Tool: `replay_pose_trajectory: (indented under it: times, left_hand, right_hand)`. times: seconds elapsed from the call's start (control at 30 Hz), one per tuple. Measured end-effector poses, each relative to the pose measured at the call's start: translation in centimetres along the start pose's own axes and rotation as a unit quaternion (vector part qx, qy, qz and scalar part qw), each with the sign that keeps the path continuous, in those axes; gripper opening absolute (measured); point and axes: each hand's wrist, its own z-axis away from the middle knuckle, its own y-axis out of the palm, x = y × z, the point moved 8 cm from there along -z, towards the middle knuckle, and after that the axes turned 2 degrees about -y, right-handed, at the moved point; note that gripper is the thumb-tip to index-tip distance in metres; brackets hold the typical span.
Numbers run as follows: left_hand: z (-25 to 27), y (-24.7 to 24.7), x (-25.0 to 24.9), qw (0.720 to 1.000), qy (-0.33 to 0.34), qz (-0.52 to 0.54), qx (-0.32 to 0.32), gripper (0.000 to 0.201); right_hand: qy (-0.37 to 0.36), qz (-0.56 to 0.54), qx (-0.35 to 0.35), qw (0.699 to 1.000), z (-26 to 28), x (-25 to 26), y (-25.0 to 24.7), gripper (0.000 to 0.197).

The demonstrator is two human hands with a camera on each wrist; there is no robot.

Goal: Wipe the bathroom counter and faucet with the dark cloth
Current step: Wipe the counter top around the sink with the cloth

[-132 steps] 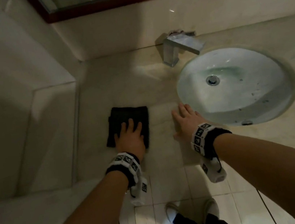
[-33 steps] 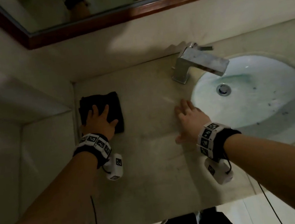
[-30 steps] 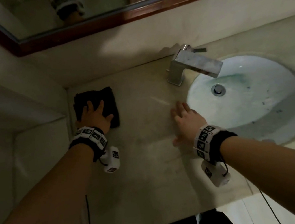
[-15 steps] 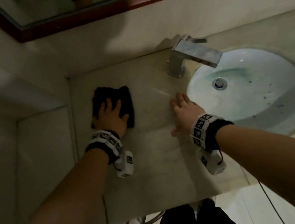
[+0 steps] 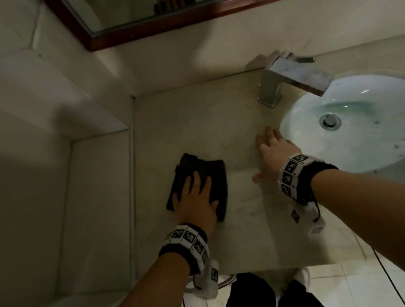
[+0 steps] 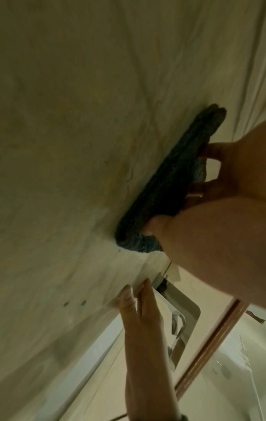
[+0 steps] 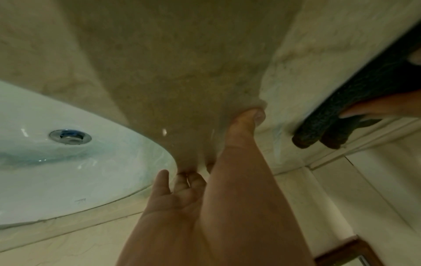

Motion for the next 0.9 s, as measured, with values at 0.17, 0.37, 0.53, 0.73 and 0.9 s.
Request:
replay_pose_trajectory:
  times: [0.17, 0.37, 0.53, 0.73, 0.9]
  left_hand:
    - [-3.5, -2.0, -0.2, 1.0, 0.002, -0.016, 0.003, 0.065]
    - [-12.1, -6.7, -1.4, 0.999, 0.016, -0.033, 0.019, 0.068]
    - [-18.9, -9.8, -2.3, 0.999, 0.0, -0.032, 0.026, 0.071]
    - [-20.7, -10.2, -2.7, 1.0, -0.011, -0.01, 0.002, 0.067]
    - [-14.7, -7.4, -3.0, 0.999, 0.024, -0.012, -0.038, 0.063]
  right_hand:
    - [-0.011, 0.01, -0.013, 1.0, -0.3, 0.0, 0.2, 0.118]
    - [-0.01, 0.028, -0.013, 0.999, -1.0, 0.0, 0.4, 0.12]
    - [-0.016, 0.015, -0.016, 1.0, -1.0, -0.5, 0.6, 0.121]
    - [-0.015, 0.017, -0.006, 1.0, -1.1, -0.2, 0.7, 0.121]
    - [-0.011, 0.016, -0.01, 1.0, -1.1, -0.3, 0.6, 0.121]
